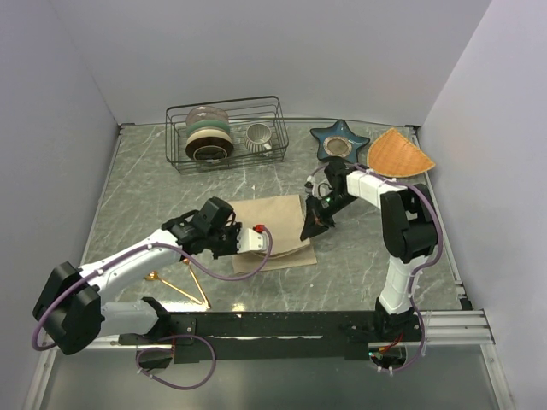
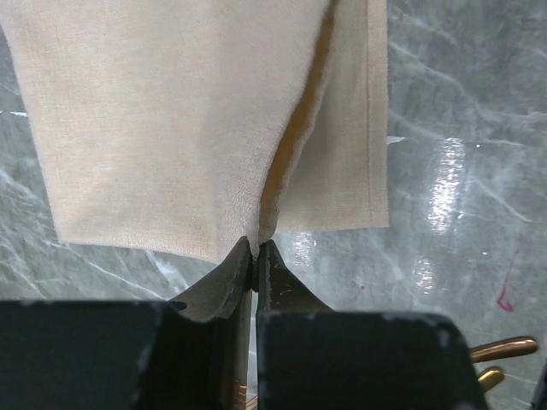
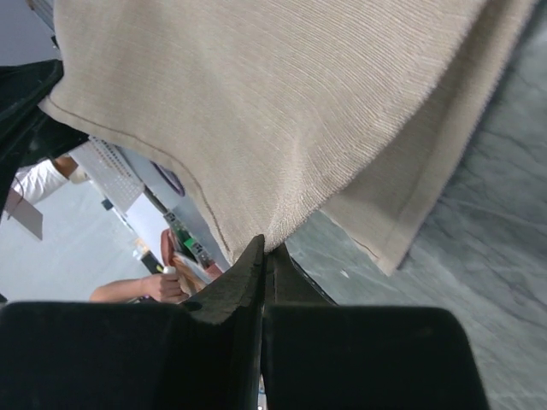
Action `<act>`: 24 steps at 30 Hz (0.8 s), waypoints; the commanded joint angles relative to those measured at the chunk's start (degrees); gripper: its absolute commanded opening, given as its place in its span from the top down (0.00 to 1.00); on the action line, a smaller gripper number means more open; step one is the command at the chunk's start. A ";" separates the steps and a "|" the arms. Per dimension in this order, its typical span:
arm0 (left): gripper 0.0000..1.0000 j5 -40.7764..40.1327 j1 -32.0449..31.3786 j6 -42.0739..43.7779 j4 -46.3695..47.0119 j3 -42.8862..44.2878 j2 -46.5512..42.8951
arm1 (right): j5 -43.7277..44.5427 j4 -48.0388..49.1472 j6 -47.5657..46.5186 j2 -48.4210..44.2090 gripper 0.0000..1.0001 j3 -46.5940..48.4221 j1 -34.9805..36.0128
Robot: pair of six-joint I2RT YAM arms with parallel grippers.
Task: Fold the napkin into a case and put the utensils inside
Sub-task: Smooth out the square-folded napkin at the center of the board.
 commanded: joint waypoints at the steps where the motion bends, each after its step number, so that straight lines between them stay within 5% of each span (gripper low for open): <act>1: 0.99 3.36 -0.95 -1.68 -2.93 1.39 -0.02 | 2.96 -6.11 -5.84 0.89 1.00 1.88 -1.55; 24: 0.89 3.80 -2.89 -6.16 3.75 -4.76 6.23 | 5.95 -2.33 -5.05 7.75 1.00 0.65 0.30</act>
